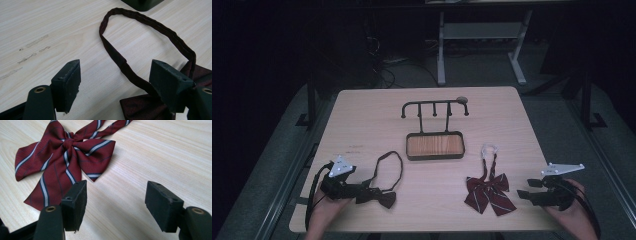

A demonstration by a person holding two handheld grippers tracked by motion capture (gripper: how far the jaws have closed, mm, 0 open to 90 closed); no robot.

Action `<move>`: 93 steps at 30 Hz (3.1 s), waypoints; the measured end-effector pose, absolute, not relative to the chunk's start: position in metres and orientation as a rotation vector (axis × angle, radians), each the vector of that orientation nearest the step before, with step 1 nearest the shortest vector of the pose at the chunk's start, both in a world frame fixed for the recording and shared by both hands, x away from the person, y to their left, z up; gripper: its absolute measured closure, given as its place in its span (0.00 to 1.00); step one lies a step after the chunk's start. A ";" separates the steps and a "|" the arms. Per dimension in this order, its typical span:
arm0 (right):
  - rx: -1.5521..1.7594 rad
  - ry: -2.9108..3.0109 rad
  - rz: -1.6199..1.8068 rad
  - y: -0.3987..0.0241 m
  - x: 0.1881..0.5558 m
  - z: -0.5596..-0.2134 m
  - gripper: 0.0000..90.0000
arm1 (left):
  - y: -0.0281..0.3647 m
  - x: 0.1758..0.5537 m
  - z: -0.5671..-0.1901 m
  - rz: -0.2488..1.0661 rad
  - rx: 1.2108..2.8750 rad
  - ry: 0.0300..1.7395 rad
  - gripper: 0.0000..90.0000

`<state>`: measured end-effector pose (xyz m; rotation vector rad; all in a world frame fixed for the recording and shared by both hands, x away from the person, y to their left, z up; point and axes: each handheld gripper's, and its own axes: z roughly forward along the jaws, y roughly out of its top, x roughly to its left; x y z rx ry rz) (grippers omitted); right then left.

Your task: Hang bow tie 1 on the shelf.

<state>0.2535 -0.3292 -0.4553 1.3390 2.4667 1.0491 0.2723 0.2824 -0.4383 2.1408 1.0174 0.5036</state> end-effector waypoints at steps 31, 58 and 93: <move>1.317 2.518 0.982 -0.291 0.272 -0.427 0.39 | 0.278 0.267 -0.433 0.516 2.143 0.978 0.28; 1.321 2.626 0.758 -0.247 0.349 -0.400 0.48 | 0.286 0.268 -0.432 0.531 2.146 0.979 0.28; 1.651 2.594 0.472 -0.237 0.420 -0.436 0.62 | 0.287 0.269 -0.433 0.545 2.157 0.978 0.28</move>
